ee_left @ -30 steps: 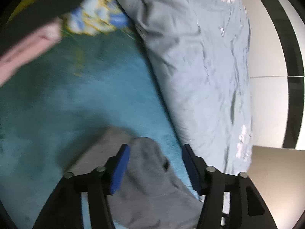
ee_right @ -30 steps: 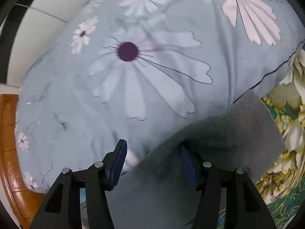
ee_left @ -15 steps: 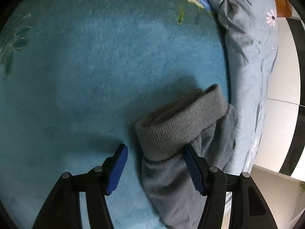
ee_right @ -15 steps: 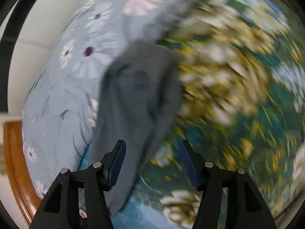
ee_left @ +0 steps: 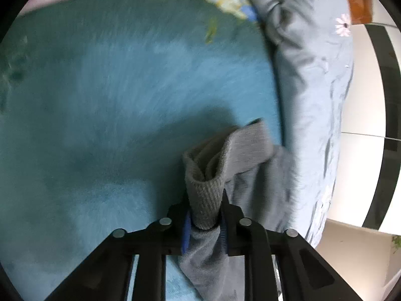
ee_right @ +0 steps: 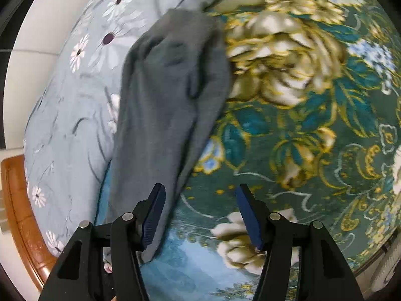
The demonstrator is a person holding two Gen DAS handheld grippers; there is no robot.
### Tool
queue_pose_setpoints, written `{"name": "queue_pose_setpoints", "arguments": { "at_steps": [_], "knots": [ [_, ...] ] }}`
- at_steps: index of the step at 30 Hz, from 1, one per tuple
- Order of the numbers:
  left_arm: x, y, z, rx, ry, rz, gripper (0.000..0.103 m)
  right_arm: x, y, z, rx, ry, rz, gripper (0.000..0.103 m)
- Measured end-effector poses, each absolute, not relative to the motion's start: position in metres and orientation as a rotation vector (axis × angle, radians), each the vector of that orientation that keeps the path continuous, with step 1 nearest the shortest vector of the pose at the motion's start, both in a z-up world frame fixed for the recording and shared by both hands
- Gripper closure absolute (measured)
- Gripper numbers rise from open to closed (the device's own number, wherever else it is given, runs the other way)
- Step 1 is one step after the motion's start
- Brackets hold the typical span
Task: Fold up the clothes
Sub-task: 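Regrasp the waistband with the left gripper while the right gripper releases the leg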
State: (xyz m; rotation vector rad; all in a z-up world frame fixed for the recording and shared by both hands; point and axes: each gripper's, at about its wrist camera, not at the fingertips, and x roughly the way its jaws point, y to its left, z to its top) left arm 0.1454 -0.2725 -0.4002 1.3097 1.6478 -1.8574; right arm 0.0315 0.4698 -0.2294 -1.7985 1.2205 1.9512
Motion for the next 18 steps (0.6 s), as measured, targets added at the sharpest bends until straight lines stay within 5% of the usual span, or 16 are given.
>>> {"name": "queue_pose_setpoints", "arguments": {
  "at_steps": [4,12,18],
  "knots": [
    [0.164,-0.296,-0.365,1.266,1.577,-1.941,0.085,0.025,0.463,-0.224,-1.779,1.245,2.010,0.043],
    [0.205,-0.350,-0.382,1.330,1.427,-1.793,0.085,0.015,0.476,-0.245,-1.749,1.285,2.001,0.043],
    [0.187,-0.354,-0.371,1.396,1.369,-1.787,0.070,-0.017,0.485,-0.256,-1.671,1.278,2.049,0.043]
  ]
}}
